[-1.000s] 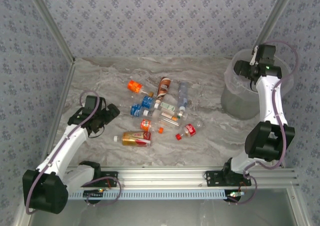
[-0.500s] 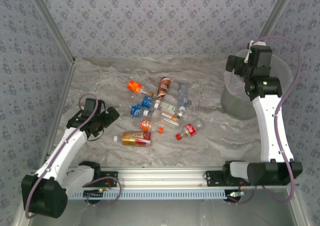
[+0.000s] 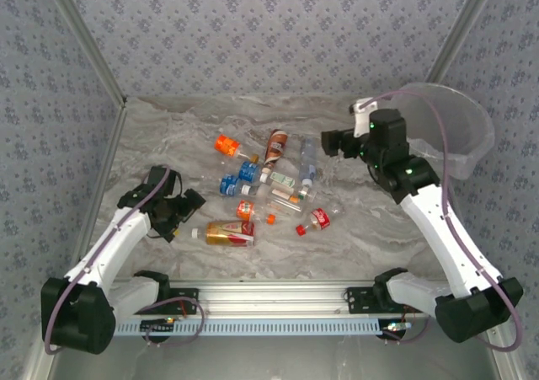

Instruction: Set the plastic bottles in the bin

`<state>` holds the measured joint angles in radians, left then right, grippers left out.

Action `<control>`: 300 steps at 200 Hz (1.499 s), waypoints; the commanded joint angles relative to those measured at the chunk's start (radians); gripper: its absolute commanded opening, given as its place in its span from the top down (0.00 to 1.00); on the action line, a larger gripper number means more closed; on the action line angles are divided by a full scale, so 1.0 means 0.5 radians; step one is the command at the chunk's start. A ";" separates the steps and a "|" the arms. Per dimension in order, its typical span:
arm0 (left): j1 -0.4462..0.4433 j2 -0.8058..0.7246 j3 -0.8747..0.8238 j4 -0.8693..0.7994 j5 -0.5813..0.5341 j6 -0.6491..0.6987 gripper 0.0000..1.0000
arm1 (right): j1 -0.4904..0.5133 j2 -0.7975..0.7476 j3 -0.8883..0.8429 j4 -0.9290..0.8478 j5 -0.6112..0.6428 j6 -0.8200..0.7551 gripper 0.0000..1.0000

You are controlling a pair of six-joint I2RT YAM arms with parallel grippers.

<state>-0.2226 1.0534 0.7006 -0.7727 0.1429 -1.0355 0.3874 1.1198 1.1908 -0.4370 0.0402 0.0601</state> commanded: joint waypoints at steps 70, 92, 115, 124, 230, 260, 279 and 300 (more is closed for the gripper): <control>-0.270 -0.017 -0.171 -0.160 0.003 -0.790 0.01 | 0.522 0.079 -0.404 0.442 -0.240 -0.499 0.00; -0.324 -0.073 -0.279 0.012 -0.012 -1.056 0.01 | 0.556 0.086 -0.486 0.526 -0.307 -0.434 0.00; -0.375 -0.097 -0.366 0.175 -0.041 -1.288 0.00 | 0.576 0.072 -0.573 0.607 -0.330 -0.377 0.00; -0.388 -0.093 -0.373 0.228 -0.058 -1.330 0.00 | 0.578 0.065 -0.592 0.619 -0.322 -0.367 0.00; -0.533 0.219 -0.415 0.570 0.032 -1.637 0.00 | 0.579 -0.056 -0.681 0.740 -0.129 -0.341 0.00; -0.535 0.254 -0.405 0.664 0.049 -1.662 0.01 | 0.580 -0.070 -0.688 0.717 -0.105 -0.334 0.00; -0.547 0.248 -0.372 0.639 0.040 -1.658 0.05 | 0.581 -0.072 -0.688 0.705 -0.093 -0.330 0.00; -0.549 0.237 -0.370 0.622 -0.013 -1.658 0.25 | 0.579 -0.072 -0.703 0.721 -0.090 -0.323 0.00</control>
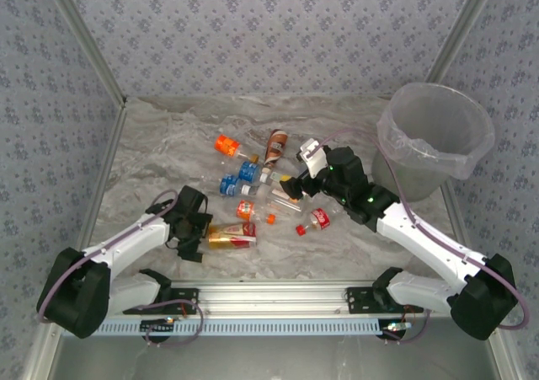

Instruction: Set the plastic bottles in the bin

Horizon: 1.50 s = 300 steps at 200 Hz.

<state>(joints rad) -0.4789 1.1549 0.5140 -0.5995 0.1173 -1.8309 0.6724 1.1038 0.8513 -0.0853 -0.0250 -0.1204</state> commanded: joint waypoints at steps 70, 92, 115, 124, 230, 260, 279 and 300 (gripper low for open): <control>-0.015 0.015 0.031 0.309 -0.076 -0.015 0.71 | 0.010 -0.022 -0.030 0.039 0.003 0.067 0.00; 0.004 -0.026 0.077 0.250 -0.131 0.055 0.85 | 0.011 -0.014 -0.038 0.035 -0.023 0.102 0.00; 0.044 -0.086 0.116 0.236 -0.181 0.172 1.00 | 0.011 -0.017 -0.057 0.047 -0.064 0.164 0.00; 0.063 -0.114 0.149 0.244 -0.205 0.266 1.00 | 0.011 -0.017 -0.063 0.058 -0.094 0.192 0.00; 0.063 -0.146 1.103 0.369 -0.120 2.162 1.00 | 0.090 0.315 0.131 0.370 -0.826 0.706 0.00; 0.051 -0.074 1.222 0.463 0.062 2.307 1.00 | 0.202 0.498 0.254 0.451 -0.906 0.737 0.00; 0.044 -0.047 1.239 0.550 0.128 2.302 1.00 | 0.281 0.624 0.318 0.510 -0.788 0.771 0.00; 0.036 -0.034 1.251 0.588 0.136 2.295 1.00 | 0.326 0.729 0.372 0.568 -0.727 0.823 0.00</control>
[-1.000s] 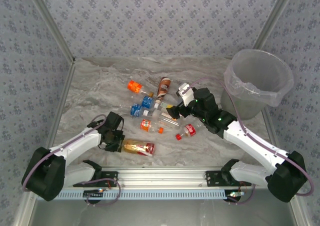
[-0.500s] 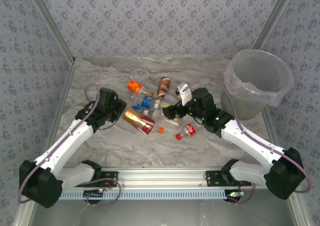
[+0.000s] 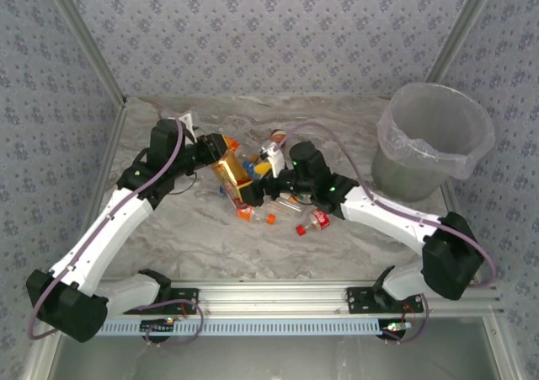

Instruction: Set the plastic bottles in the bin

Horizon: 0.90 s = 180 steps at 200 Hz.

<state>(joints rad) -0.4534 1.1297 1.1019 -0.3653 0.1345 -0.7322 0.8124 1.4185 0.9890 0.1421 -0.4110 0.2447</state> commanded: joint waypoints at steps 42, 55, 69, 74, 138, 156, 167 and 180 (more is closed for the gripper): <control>-0.043 0.056 0.091 0.135 0.112 0.102 1.00 | 0.173 0.262 0.243 0.004 0.155 0.007 0.00; -0.047 0.066 0.101 0.129 0.110 0.100 1.00 | 0.193 0.292 0.246 0.008 0.215 0.001 0.02; -0.047 0.069 0.106 0.126 0.114 0.104 1.00 | 0.189 0.317 0.256 -0.020 0.233 0.021 0.07; -0.047 0.069 0.105 0.124 0.114 0.102 1.00 | 0.188 0.320 0.262 -0.031 0.243 0.026 0.10; -0.047 0.063 0.128 0.111 0.115 0.115 0.84 | 0.180 0.268 0.268 -0.147 0.289 -0.055 0.33; -0.047 0.054 0.138 0.107 0.126 0.125 0.64 | 0.165 0.241 0.259 -0.158 0.299 -0.057 0.36; -0.047 0.050 0.151 0.091 0.138 0.129 0.47 | 0.155 0.228 0.253 -0.166 0.299 -0.057 0.36; -0.044 0.037 0.172 0.056 0.136 0.121 0.14 | 0.142 0.212 0.252 -0.188 0.306 -0.068 0.36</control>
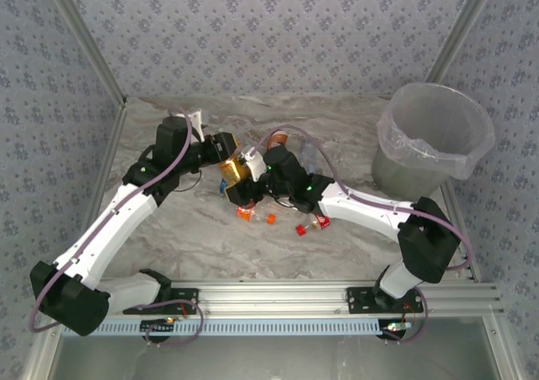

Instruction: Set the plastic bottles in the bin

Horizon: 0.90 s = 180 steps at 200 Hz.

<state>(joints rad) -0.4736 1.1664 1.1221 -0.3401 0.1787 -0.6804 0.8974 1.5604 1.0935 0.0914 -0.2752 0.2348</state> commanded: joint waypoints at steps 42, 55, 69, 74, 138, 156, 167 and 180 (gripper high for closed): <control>0.045 -0.112 0.132 0.124 0.153 -0.063 0.01 | -0.097 -0.161 0.043 -0.269 0.133 -0.201 0.36; 0.051 -0.144 0.132 0.124 0.067 -0.058 0.01 | -0.142 -0.211 0.045 -0.338 0.156 -0.245 0.36; 0.053 -0.194 0.099 0.102 -0.134 -0.034 0.01 | -0.189 -0.281 0.049 -0.425 0.191 -0.305 0.36; 0.055 -0.218 0.074 0.093 -0.225 -0.030 0.01 | -0.206 -0.306 0.049 -0.453 0.205 -0.326 0.36; 0.156 -0.542 -0.384 0.162 -0.834 0.010 0.01 | -0.495 -0.650 0.112 -0.784 0.365 -0.459 0.36; 0.180 -0.605 -0.468 0.143 -0.925 0.043 0.00 | -0.635 -0.756 0.159 -0.850 0.364 -0.482 0.36; 0.196 -0.625 -0.494 0.089 -0.980 0.048 0.01 | -0.734 -0.808 0.180 -0.882 0.356 -0.501 0.36; 0.227 -0.628 -0.508 0.008 -1.000 0.030 0.01 | -0.851 -0.850 0.291 -0.933 0.375 -0.526 0.36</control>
<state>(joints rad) -0.3828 0.8780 0.8776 -0.3004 -0.2359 -0.6834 0.5602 1.1961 1.1427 -0.3080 -0.1162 0.0166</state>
